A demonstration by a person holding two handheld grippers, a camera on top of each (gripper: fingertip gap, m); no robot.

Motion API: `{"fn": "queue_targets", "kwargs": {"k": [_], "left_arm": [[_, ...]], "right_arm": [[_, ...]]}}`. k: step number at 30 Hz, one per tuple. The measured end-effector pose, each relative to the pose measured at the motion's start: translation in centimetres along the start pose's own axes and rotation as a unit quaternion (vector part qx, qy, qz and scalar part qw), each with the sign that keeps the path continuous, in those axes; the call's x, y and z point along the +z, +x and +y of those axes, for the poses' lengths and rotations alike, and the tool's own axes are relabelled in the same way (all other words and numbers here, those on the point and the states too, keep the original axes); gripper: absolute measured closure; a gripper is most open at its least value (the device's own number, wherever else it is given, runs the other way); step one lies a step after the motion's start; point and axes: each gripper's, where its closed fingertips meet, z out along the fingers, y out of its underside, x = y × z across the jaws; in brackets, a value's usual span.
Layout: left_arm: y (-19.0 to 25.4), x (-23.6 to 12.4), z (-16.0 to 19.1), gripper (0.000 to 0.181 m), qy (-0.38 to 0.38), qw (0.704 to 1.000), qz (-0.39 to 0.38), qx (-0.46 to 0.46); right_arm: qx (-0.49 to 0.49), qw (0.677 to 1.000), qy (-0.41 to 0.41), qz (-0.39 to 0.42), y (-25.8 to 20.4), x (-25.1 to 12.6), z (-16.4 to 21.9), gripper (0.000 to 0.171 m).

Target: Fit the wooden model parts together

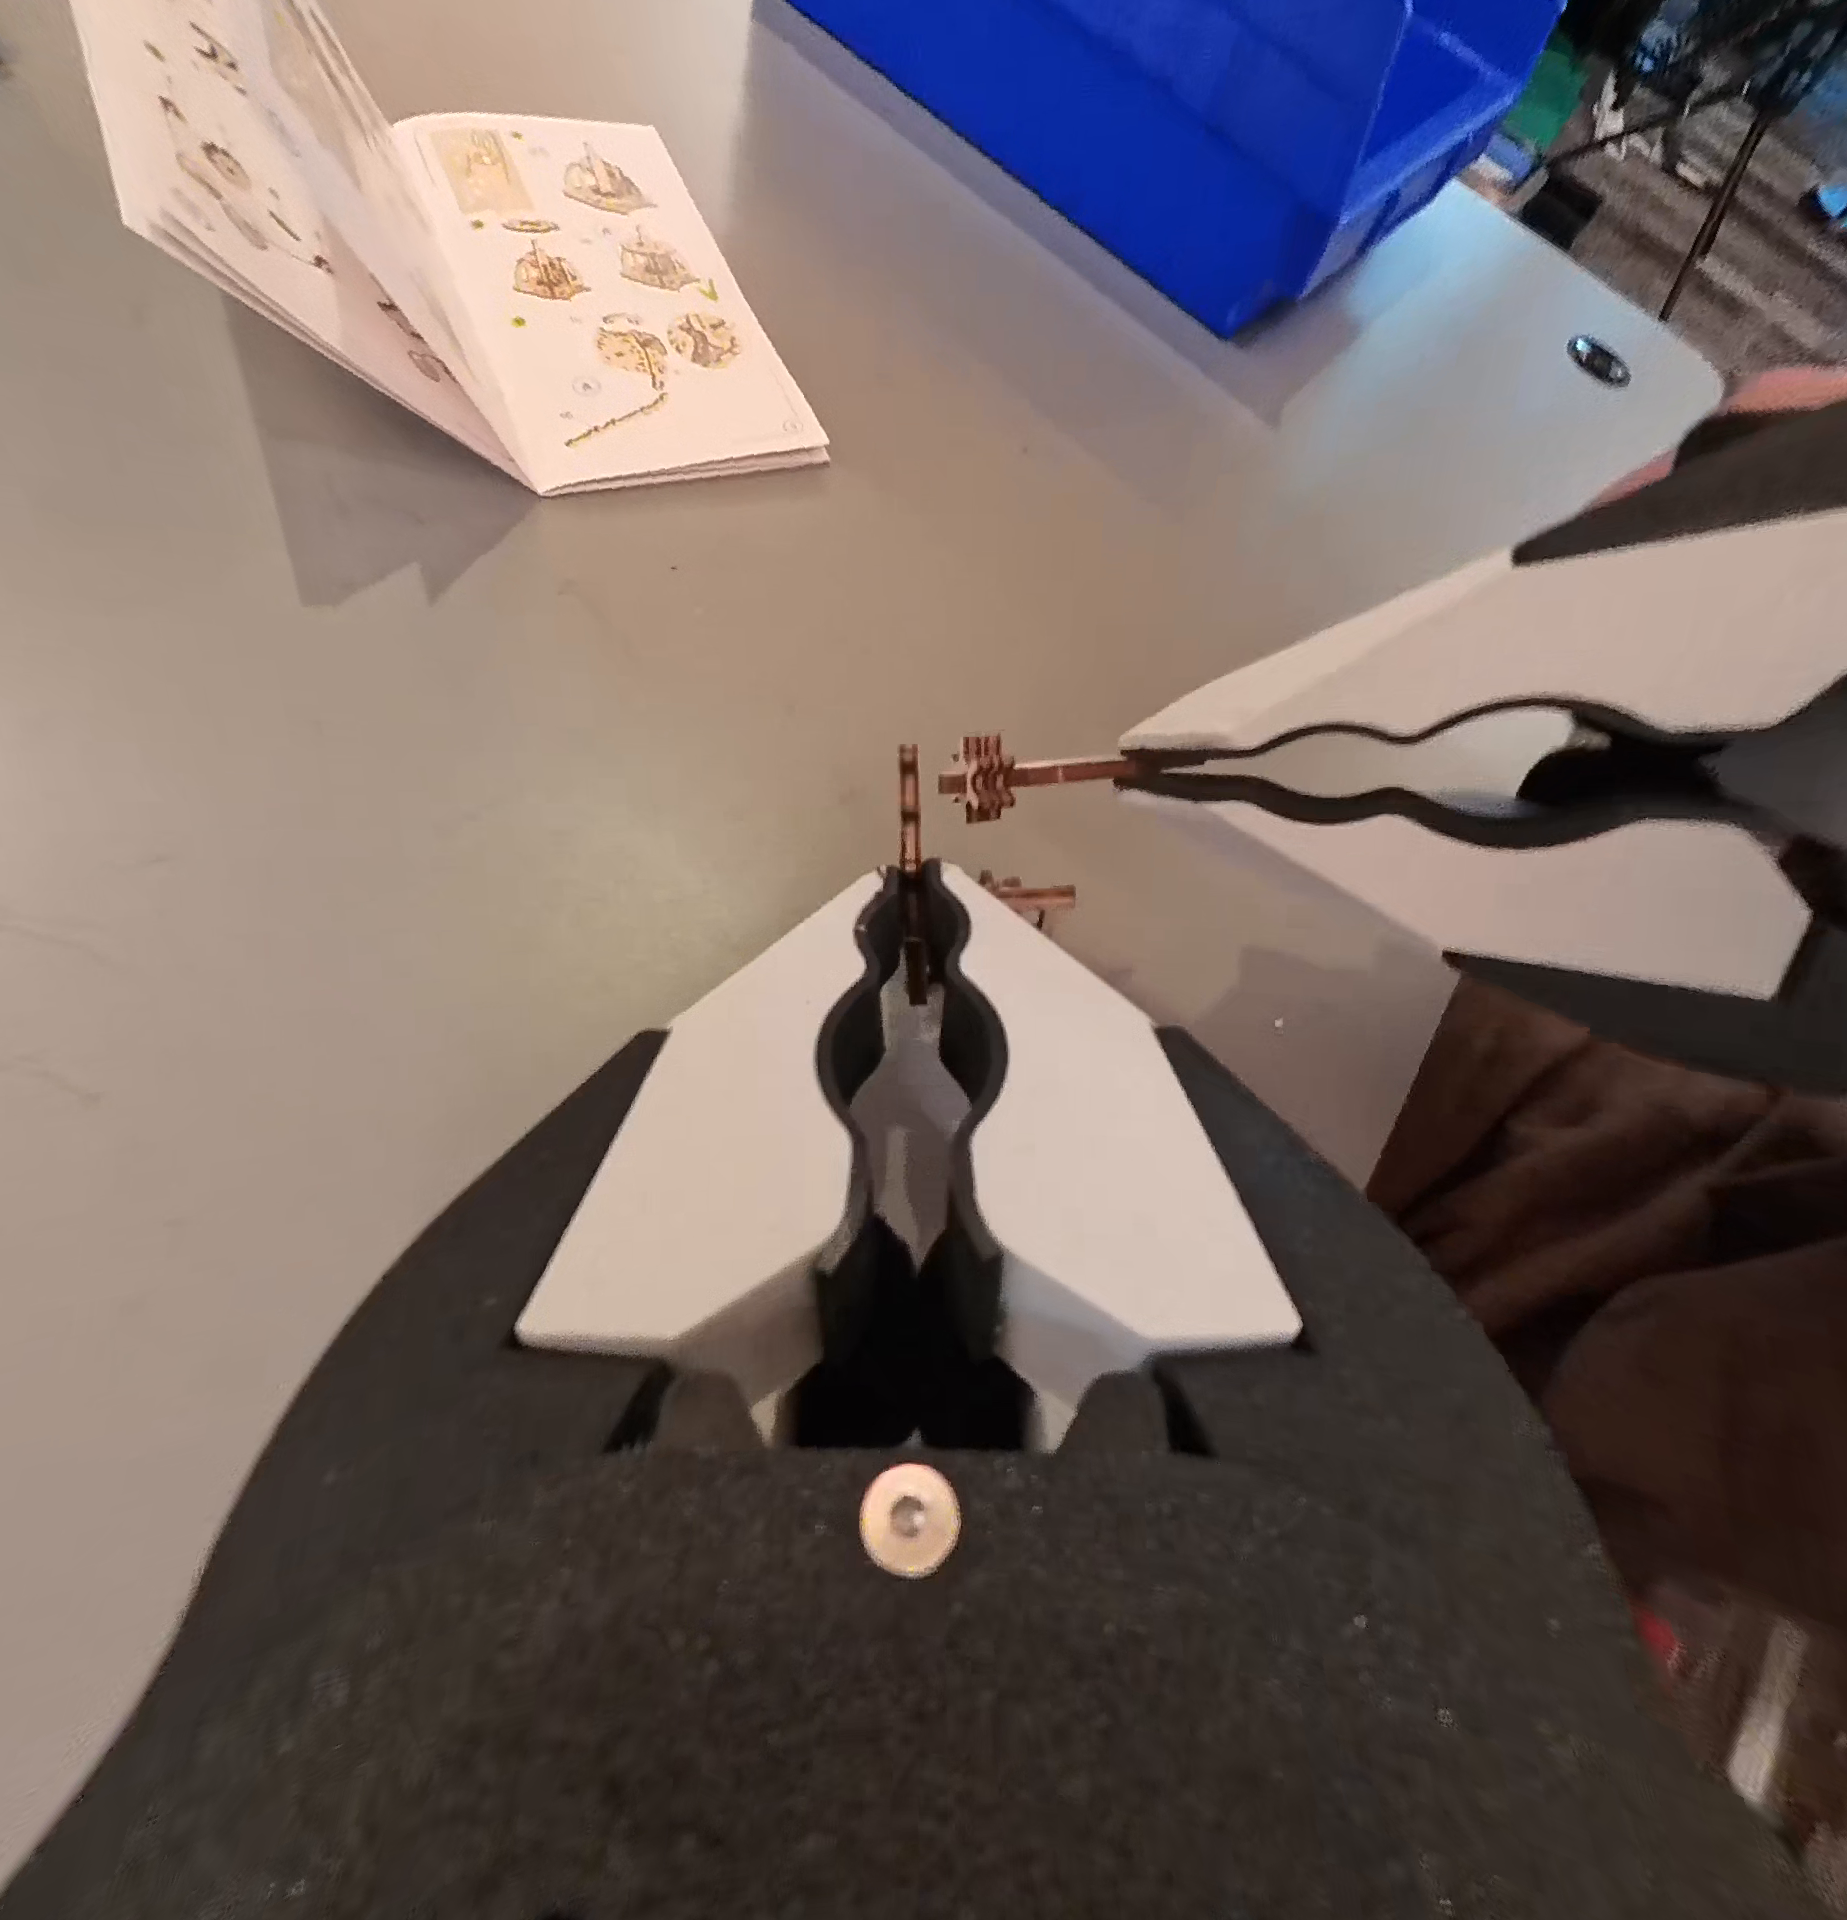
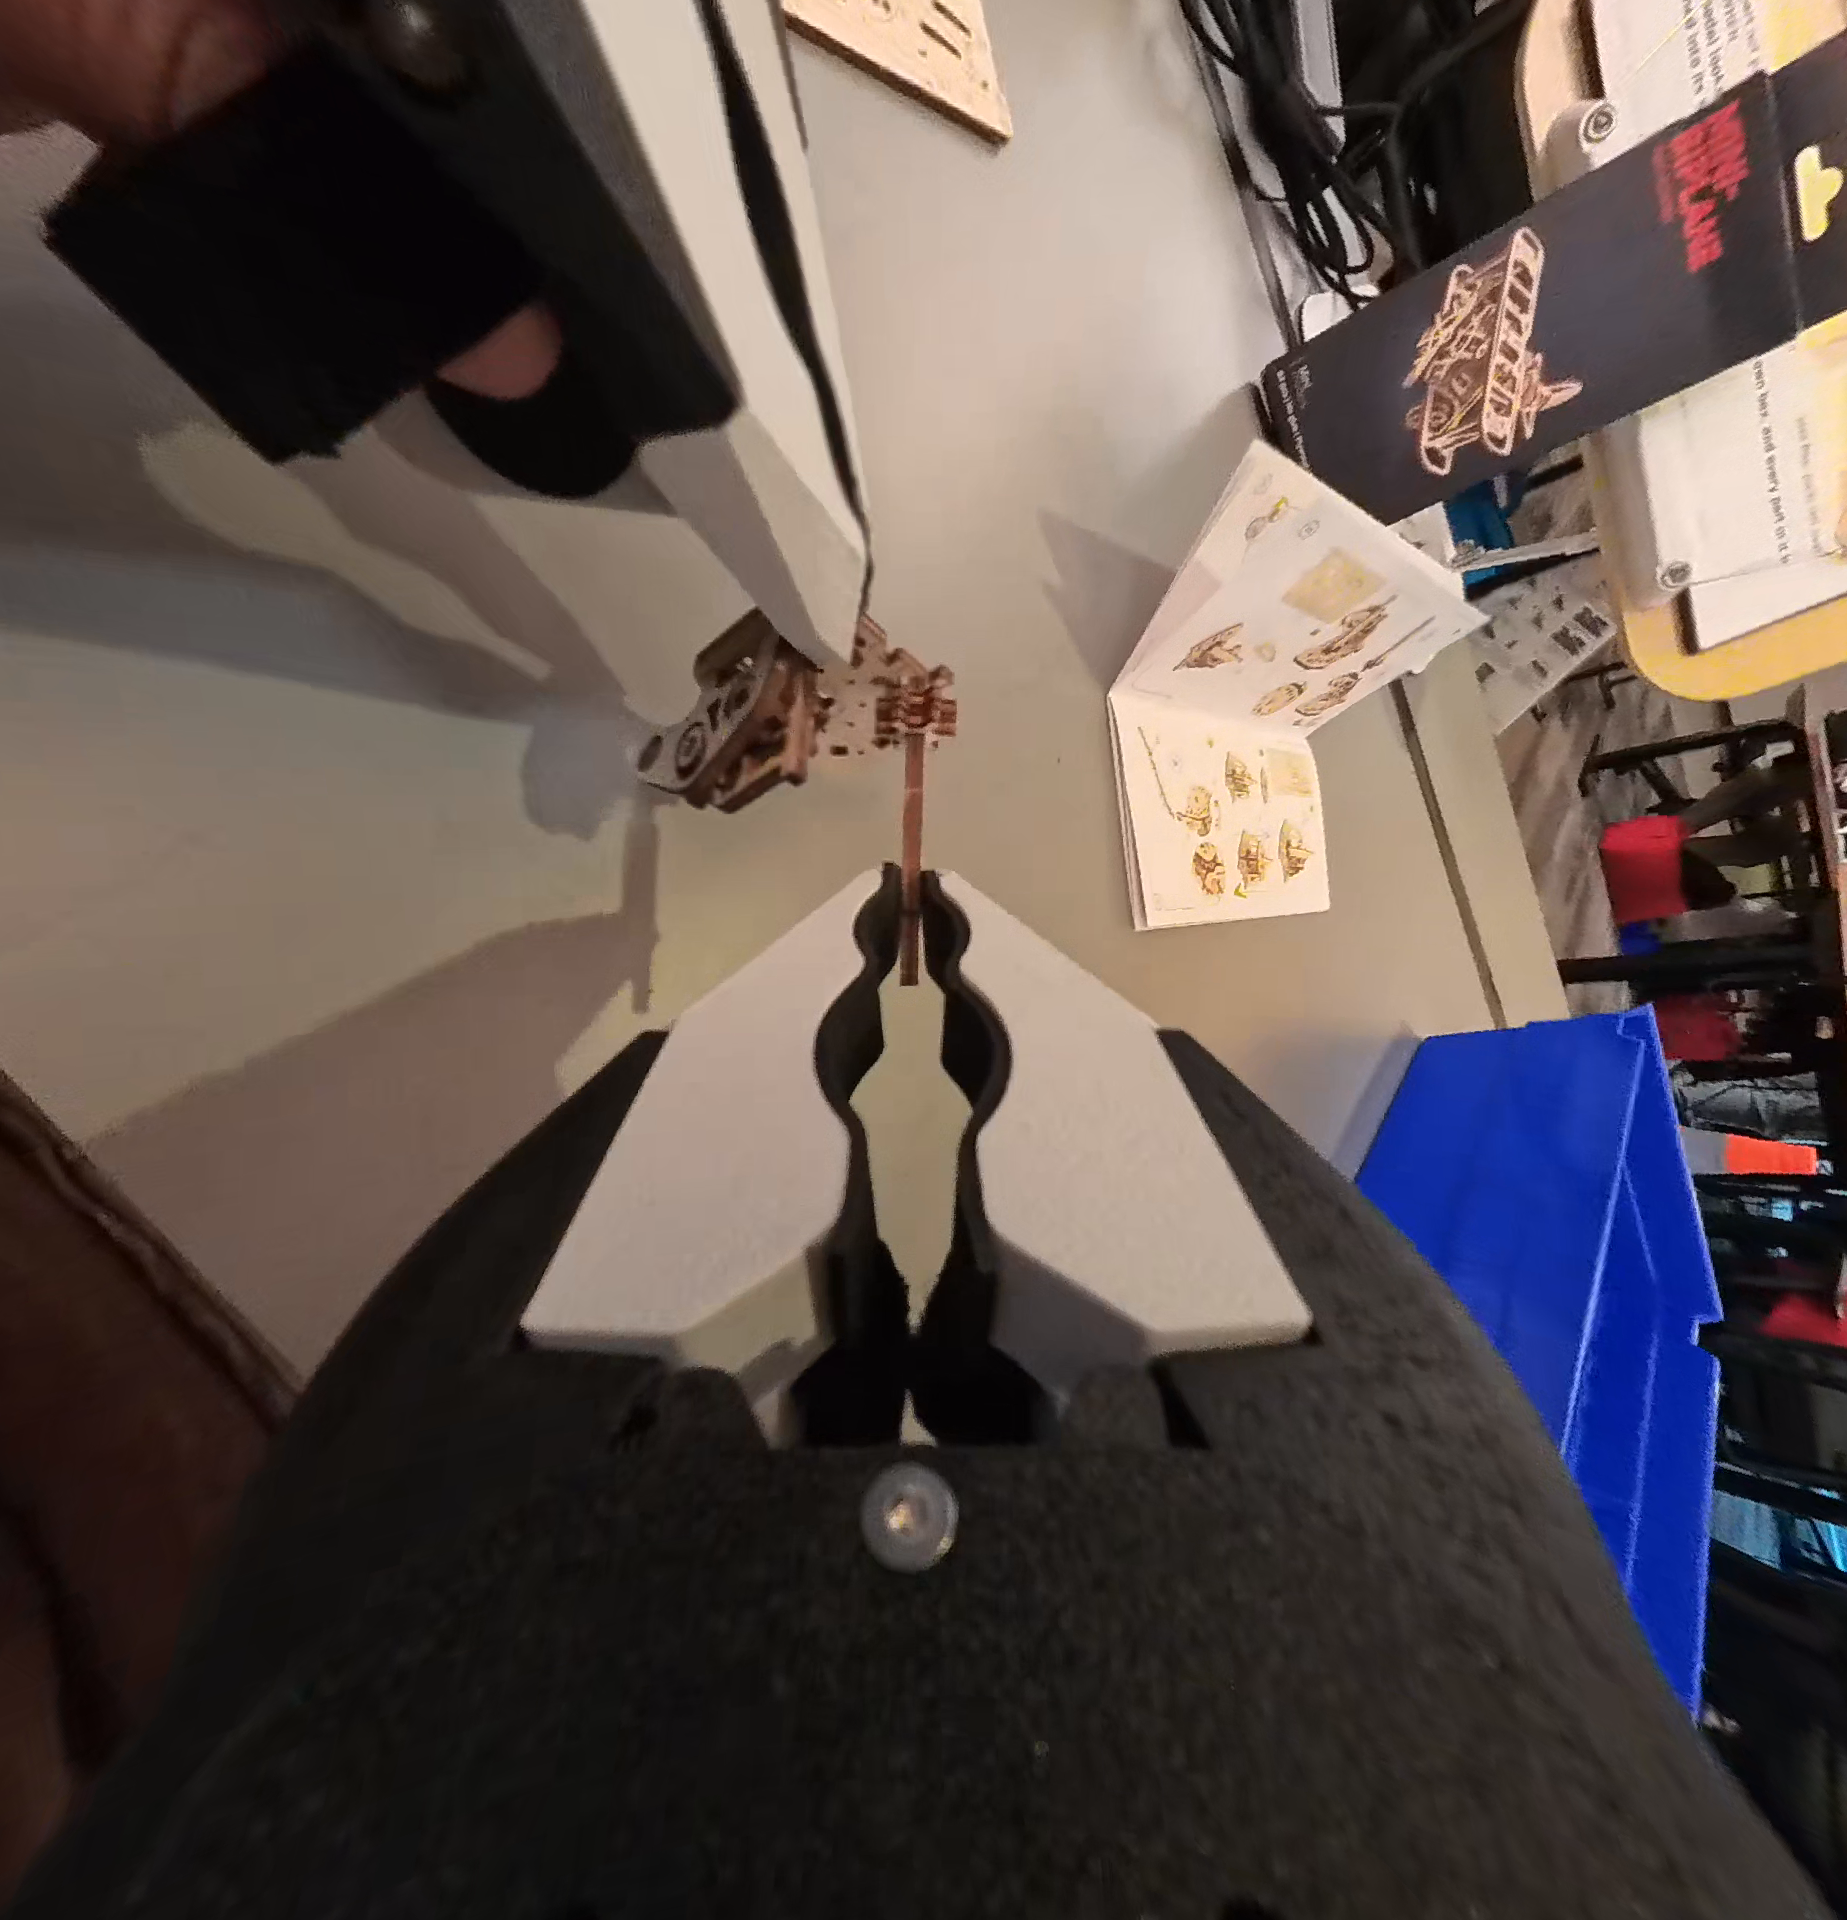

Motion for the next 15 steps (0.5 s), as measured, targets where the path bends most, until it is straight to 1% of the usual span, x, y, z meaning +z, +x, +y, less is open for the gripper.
{"fn": "queue_targets", "kwargs": {"k": [5, 9, 11, 15], "left_arm": [[-0.02, 0.19, -0.15, 0.181, 0.007, 0.999, 0.003, -0.033], [0.01, 0.42, 0.23, 0.180, -0.004, 1.000, -0.008, -0.024], [-0.04, 0.45, 0.26, 0.180, -0.007, 1.000, -0.022, -0.016], [-0.27, 0.30, 0.03, 0.181, -0.006, 0.999, -0.039, -0.009]], "right_arm": [[-0.022, 0.999, -0.031, 0.000, -0.82, 0.35, 0.26, 0.168], [-0.034, 0.998, -0.049, -0.006, -1.08, 0.55, 0.44, 0.168], [-0.058, 0.996, -0.067, -0.005, -1.13, 0.67, 0.72, 0.168], [-0.079, 0.995, -0.065, 0.002, -1.05, 0.70, 0.25, 0.168]]}}
